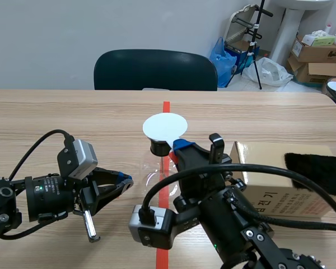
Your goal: Do the electroscope experiment
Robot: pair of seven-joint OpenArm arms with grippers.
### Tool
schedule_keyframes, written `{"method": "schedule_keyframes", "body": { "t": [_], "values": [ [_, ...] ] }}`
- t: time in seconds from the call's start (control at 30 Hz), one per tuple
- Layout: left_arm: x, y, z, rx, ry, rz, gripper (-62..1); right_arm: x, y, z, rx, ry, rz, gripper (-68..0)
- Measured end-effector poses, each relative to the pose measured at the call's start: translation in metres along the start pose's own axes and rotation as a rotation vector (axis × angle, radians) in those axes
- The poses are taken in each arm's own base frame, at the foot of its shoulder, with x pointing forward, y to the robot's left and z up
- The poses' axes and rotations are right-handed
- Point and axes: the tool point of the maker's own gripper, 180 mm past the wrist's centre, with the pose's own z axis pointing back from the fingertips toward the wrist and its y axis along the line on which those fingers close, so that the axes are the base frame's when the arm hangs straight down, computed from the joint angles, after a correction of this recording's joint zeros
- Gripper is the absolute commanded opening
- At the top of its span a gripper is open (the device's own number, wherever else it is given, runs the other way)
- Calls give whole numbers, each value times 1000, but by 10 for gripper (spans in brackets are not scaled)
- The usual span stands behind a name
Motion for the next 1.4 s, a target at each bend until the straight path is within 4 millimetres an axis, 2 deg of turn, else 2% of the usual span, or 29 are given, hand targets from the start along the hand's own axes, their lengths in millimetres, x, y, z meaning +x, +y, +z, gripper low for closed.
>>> {"method": "schedule_keyframes", "body": {
  "t": [0.93,1.1,1.4],
  "values": [
    [0,0,0,0,0,0,-578,-1,0,0,0,6,0,-665],
    [0,0,0,0,0,0,-577,-12,0,0,0,65,0,-665],
    [0,0,0,0,0,0,-578,-45,0,6,0,250,0,-665]
  ]
}}
